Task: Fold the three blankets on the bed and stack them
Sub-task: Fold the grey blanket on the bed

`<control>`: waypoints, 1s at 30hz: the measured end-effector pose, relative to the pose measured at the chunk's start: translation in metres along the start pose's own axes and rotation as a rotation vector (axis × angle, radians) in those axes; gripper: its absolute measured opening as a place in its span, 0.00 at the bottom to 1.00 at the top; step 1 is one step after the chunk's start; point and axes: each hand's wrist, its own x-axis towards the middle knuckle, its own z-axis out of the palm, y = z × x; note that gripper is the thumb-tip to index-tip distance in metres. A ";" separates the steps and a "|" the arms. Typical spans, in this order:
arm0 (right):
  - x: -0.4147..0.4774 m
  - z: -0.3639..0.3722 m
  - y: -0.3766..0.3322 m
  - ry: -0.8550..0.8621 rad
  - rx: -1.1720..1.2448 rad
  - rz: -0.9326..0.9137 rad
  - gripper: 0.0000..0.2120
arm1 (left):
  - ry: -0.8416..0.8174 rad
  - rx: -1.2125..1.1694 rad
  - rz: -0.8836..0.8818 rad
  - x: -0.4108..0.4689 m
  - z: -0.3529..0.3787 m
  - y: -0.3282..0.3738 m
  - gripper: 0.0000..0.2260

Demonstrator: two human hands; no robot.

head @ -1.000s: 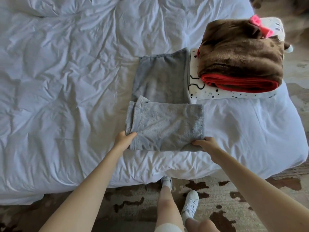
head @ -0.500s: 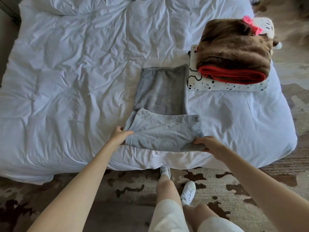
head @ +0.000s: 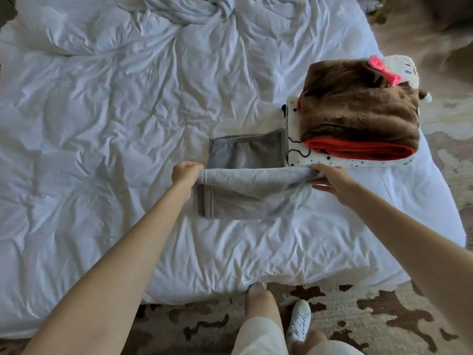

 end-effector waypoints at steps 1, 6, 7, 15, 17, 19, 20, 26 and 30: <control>0.009 0.003 -0.010 -0.027 0.015 -0.022 0.08 | -0.016 -0.031 -0.012 0.013 0.003 0.010 0.06; 0.054 0.024 -0.014 0.095 -0.148 -0.025 0.18 | -0.167 -0.047 -0.087 0.061 0.019 0.032 0.11; 0.060 0.029 -0.007 0.142 -0.184 -0.009 0.18 | -0.181 0.003 -0.087 0.067 0.023 0.030 0.12; 0.091 0.057 0.036 0.111 -0.056 0.210 0.33 | -0.288 0.167 -0.140 0.097 0.062 -0.010 0.42; 0.098 0.061 0.038 0.077 -0.018 0.234 0.34 | -0.305 0.165 -0.211 0.101 0.069 -0.018 0.45; 0.103 0.065 0.039 0.049 -0.028 0.258 0.32 | -0.346 0.137 -0.244 0.105 0.071 -0.023 0.33; 0.103 0.067 0.039 0.034 -0.023 0.274 0.32 | -0.373 0.113 -0.250 0.104 0.069 -0.024 0.28; 0.080 0.079 0.009 -0.023 0.089 0.271 0.23 | -0.537 0.016 -0.220 0.095 0.033 0.008 0.34; 0.046 0.063 -0.039 -0.097 0.144 0.183 0.18 | -0.635 -0.053 -0.130 0.081 0.000 0.054 0.30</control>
